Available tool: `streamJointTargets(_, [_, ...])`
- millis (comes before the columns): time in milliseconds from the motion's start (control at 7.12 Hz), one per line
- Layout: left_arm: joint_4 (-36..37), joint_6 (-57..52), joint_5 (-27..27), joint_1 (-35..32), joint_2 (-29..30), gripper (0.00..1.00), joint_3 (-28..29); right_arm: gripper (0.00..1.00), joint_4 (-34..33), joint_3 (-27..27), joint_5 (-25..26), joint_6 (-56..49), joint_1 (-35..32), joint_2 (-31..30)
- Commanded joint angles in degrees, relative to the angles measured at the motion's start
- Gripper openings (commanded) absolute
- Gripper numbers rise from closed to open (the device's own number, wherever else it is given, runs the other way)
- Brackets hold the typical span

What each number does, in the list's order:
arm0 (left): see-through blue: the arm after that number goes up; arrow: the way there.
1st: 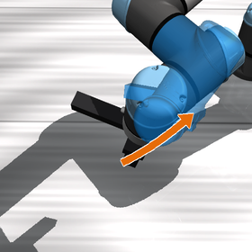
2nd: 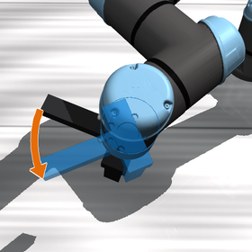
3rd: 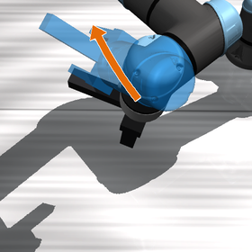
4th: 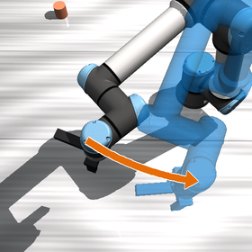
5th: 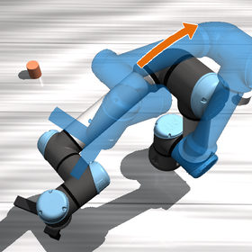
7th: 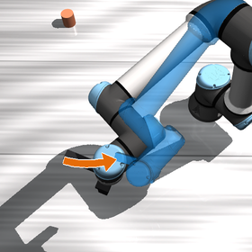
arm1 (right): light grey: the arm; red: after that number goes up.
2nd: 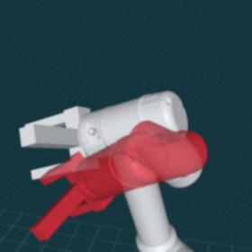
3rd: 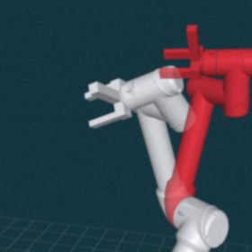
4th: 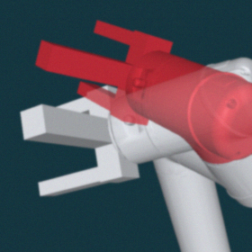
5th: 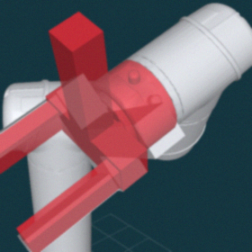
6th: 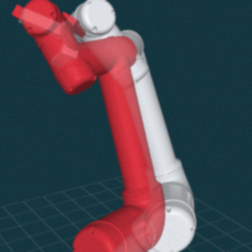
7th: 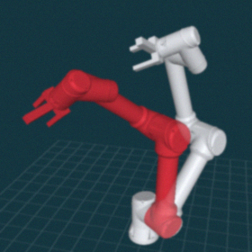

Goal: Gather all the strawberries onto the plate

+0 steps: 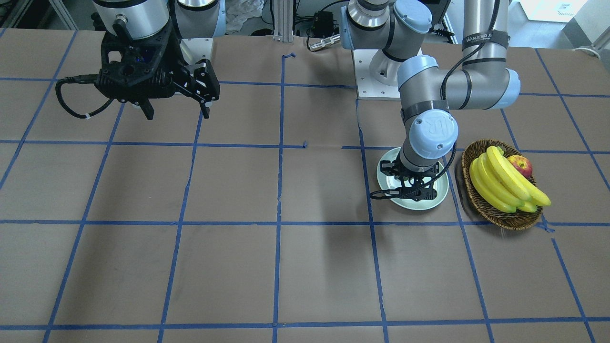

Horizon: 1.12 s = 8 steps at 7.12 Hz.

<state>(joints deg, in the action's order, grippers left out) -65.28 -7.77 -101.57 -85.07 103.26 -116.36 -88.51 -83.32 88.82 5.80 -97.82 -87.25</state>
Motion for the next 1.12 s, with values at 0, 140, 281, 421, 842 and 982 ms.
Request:
streamJointTargets(0, [0.9,-0.6,0.6,-0.1,-1.1,1.00,1.6,1.00,-0.1,0.0,0.0,0.0,0.0,0.0])
streamJointTargets(140, [-0.2,-0.3,3.0,-1.0,-2.4,1.00,4.7,1.00,0.0,0.0,0.0,0.0,0.0,0.1])
streamJointTargets(281, [-2.2,0.2,6.0,-2.6,-4.0,1.00,7.9,1.00,0.0,0.0,0.0,0.0,0.0,0.0])
streamJointTargets(421, [-3.2,1.5,6.0,-5.4,-5.6,1.00,10.4,1.00,-0.1,0.0,0.0,0.0,0.0,0.1])
streamJointTargets(842, [-15.0,7.4,13.8,-11.2,-10.2,1.00,22.3,1.00,0.0,0.0,0.2,0.0,0.0,0.0])
streamJointTargets(982, [-21.7,6.5,14.2,-11.2,-10.7,1.00,29.0,1.00,0.1,0.0,0.7,0.0,0.0,0.1])
